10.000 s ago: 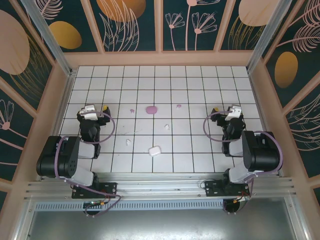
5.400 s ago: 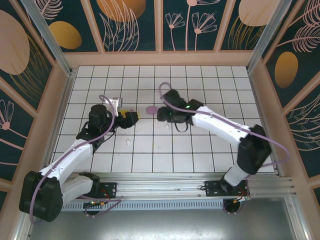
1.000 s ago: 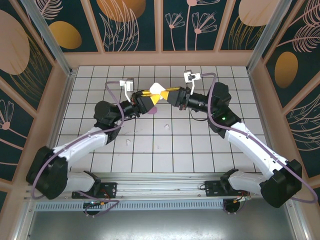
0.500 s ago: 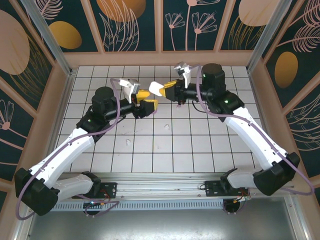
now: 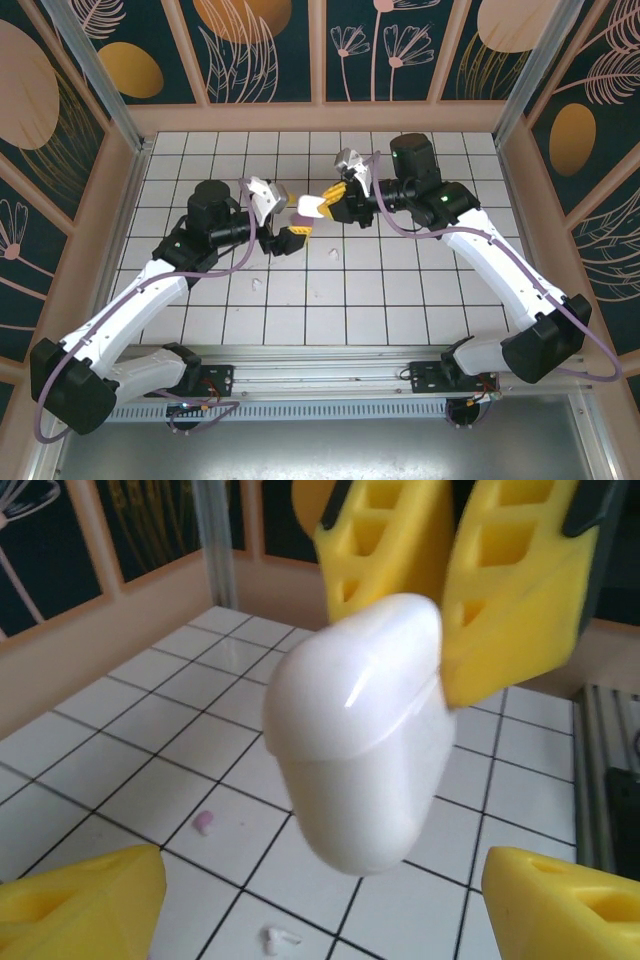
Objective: Insert the wireless bluetooth earbuds into the charging case
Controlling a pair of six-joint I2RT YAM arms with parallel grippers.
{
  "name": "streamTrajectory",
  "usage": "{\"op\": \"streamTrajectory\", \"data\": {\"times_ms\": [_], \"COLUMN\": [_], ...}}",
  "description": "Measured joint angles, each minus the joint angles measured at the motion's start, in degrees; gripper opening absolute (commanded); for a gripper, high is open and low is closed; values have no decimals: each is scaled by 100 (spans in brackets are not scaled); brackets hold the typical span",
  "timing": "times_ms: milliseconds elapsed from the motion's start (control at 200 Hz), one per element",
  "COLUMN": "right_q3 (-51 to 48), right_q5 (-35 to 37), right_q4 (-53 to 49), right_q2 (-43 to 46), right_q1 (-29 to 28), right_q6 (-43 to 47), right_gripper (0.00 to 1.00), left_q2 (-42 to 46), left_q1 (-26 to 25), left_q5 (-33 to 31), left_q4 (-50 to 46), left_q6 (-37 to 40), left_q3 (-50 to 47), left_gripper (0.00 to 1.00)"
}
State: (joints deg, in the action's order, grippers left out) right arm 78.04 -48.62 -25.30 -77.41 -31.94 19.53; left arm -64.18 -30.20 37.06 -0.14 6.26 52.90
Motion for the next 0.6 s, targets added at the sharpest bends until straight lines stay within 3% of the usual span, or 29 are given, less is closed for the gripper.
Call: {"op": "streamTrajectory", "data": {"times_ms": [140,235,601], "right_q3": [-103,-140,-396], "right_q5": [-87,-101,-363], "right_q4": [-116,-129,-15], "right_q2": [0,0,37], "right_q1": [2,2,4], "right_q6": [122,144,66], "right_gripper": [16,16,16], "left_q2": [-192,-426,-629], "left_q1": [413,695,713], "left_q5": [1023,1624,2345], "left_q4": [566,1220,2465], "left_q6": [-697,-1311,-2347], "left_q3": [-94,-249,-573], "left_gripper": [68,67,57]}}
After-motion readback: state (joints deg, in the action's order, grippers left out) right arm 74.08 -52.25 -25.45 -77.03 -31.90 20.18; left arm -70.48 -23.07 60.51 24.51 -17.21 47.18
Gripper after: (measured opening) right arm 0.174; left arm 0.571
